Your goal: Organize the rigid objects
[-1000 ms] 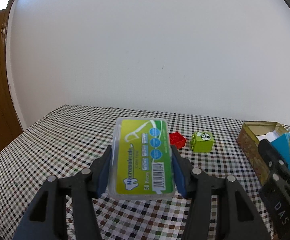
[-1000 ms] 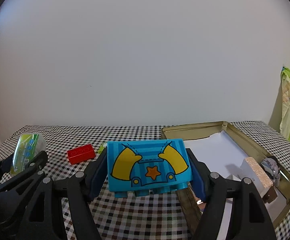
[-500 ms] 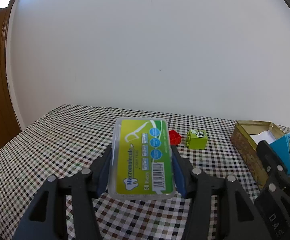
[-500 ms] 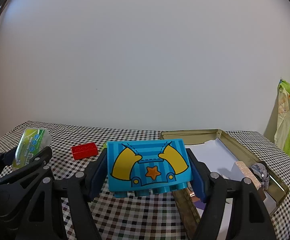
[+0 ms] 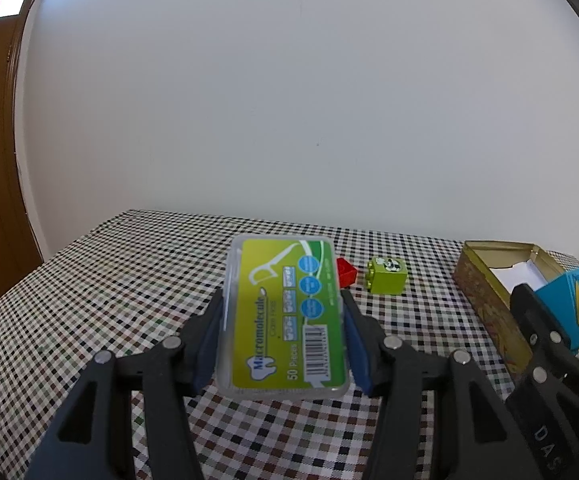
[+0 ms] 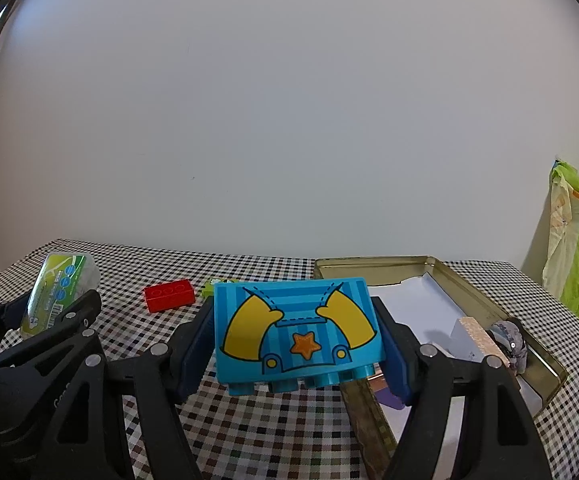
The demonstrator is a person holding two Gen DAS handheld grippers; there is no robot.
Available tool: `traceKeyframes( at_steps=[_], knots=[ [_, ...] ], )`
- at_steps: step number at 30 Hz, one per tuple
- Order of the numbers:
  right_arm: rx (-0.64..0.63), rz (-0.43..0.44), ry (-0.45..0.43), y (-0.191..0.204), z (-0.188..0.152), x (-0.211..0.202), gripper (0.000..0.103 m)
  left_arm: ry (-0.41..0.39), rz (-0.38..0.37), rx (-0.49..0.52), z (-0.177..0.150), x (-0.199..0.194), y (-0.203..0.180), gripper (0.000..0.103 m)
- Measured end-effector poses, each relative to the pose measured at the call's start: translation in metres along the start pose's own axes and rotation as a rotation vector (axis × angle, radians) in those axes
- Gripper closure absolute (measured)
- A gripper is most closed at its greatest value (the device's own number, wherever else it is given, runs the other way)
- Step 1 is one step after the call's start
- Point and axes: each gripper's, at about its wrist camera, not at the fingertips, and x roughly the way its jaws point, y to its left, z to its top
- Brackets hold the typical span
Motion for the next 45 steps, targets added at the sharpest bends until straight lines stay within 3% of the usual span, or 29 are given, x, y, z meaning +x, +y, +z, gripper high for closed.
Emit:
traceKeyframes(
  at_steps=[45],
  knots=[
    [0.034, -0.071, -0.107, -0.007, -0.014, -0.034, 0.029, 0.014, -0.067, 0.046, -0.009, -0.028, -0.057, 0.050]
  ],
)
